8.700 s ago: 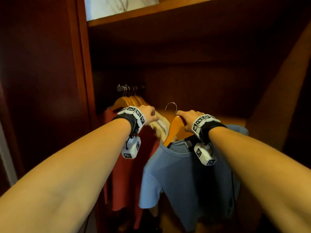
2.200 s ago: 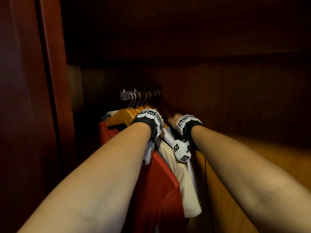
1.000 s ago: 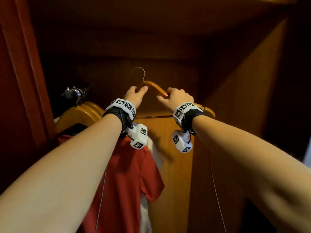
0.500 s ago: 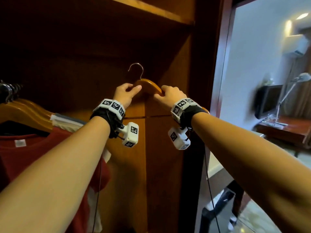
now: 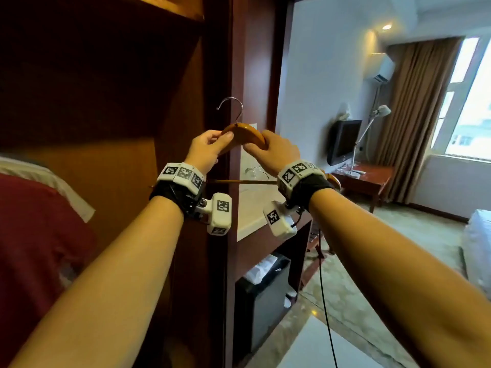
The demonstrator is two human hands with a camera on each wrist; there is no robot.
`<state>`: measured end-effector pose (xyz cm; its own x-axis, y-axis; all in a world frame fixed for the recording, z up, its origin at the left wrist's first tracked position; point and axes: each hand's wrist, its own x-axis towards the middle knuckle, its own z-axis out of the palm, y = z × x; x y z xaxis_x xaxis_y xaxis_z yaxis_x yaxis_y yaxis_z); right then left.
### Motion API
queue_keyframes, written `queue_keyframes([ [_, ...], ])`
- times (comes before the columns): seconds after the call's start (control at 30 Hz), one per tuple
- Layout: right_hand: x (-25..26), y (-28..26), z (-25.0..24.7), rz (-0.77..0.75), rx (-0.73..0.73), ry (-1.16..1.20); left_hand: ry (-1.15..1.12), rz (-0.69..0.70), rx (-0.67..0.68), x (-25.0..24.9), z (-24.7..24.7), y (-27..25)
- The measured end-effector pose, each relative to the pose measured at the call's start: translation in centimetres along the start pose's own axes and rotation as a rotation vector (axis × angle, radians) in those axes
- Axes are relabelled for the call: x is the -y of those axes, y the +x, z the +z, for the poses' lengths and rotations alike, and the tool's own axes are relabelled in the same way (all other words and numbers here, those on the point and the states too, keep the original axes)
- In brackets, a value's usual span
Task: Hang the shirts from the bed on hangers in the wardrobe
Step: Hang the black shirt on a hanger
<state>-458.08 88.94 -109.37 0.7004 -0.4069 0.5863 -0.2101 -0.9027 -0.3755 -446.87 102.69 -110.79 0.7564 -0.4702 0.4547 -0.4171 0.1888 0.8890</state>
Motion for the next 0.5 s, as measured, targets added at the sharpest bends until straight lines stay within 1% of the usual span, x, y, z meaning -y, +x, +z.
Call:
queue_keyframes([
  [0.07,-3.2,-2.1,-2.1,0.075,-0.02,-0.011,-0.049,0.002,0.03,0.2,4.0,-1.4],
  [0.17,-8.2,-5.0,-4.8,0.216,-0.101,-0.051,-0.129,-0.021,0.105,0.6,10.1,-3.2],
  [0.27,-12.8,-7.5,-6.8,0.325,-0.165,-0.003,-0.18,-0.039,0.19,1.3,15.6,-4.4],
  [0.4,-18.7,-10.6,-9.2,0.406,-0.268,0.12,-0.239,-0.027,0.273,2.4,22.4,-5.6],
  [0.5,-22.9,-11.6,-9.3,0.453,-0.338,0.172,-0.309,-0.028,0.335,4.1,27.3,-5.3],
])
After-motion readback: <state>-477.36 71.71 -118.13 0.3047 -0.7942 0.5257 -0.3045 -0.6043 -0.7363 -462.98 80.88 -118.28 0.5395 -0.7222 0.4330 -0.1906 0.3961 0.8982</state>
